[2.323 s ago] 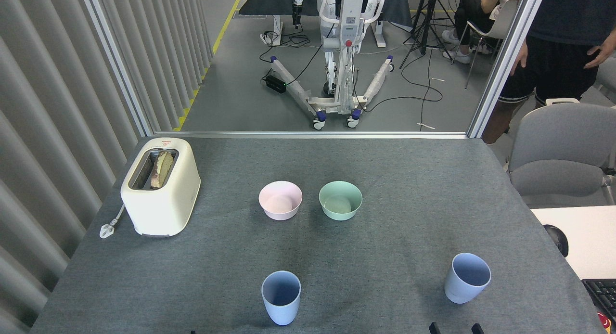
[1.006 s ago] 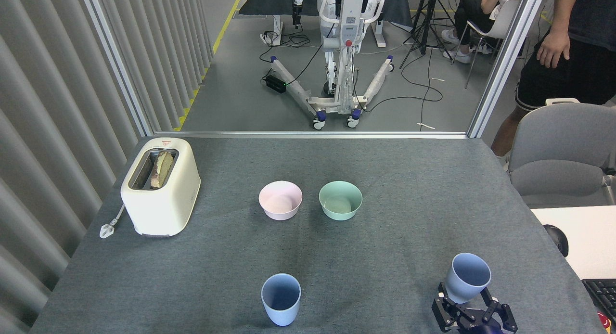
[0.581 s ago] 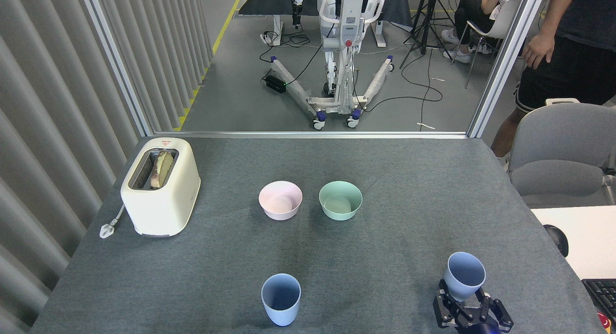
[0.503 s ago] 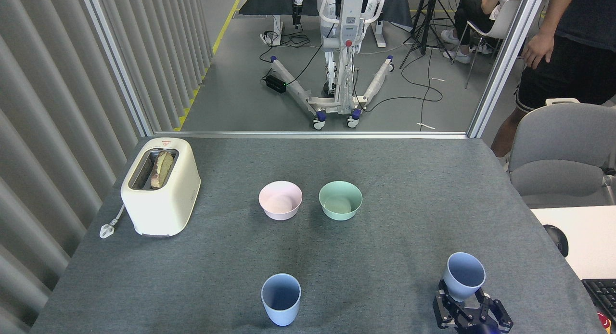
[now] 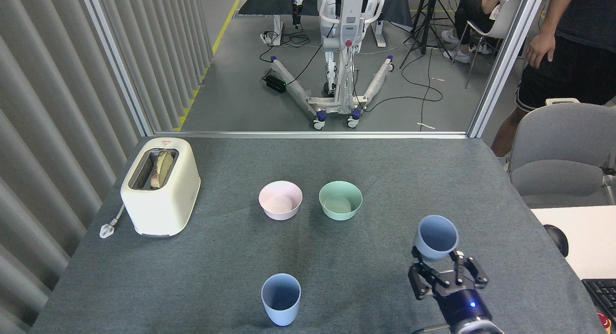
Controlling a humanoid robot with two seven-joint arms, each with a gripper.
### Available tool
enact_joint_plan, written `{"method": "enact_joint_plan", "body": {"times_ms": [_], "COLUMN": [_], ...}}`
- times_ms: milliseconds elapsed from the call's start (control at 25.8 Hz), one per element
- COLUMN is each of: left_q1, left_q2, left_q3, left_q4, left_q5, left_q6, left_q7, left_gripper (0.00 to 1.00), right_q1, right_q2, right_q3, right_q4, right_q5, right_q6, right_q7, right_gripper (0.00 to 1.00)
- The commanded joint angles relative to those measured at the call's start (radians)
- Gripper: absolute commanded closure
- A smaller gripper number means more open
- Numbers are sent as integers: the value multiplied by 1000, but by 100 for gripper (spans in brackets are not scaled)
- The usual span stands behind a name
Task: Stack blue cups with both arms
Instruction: 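Lift the held cup with the right gripper over the centered blue cup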
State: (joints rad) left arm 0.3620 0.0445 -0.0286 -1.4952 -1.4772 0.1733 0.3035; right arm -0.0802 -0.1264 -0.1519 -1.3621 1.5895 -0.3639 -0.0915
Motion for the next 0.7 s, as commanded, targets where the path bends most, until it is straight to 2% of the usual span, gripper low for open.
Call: {"method": "enact_joint_plan", "body": {"times_ms": [0,77,271,387,503,658], "left_q1": [0,-2,0,0,-2,0], "left_q2": [0,-2,-2,-2,-2,-2], "left_q3": [1,-1,3,9,10,13], "left_q4": [7,16,19,21,27,35], "left_q5": [2,2,2,2,2,2], "left_q6": [0,2,3,3,2,2], "left_q7": [5,11,11,11,11,17], "left_gripper": [0,0,0,0,0,0], "right_q1": [-52,-81,-95,-69,-7,40], "right_q2": [51,96,146,146,140,134], "right_q3": [175,265,456,532,581,583], "right_q4": [-15,-31,-114,-196,-261,-269], "right_q5": [1,1,3,10,38,59], "right_q6": [34,39,59,66,63,57], "right_q7": [81,110,279,329,348,345], "right_gripper": [53,53,52,52,51,50]}}
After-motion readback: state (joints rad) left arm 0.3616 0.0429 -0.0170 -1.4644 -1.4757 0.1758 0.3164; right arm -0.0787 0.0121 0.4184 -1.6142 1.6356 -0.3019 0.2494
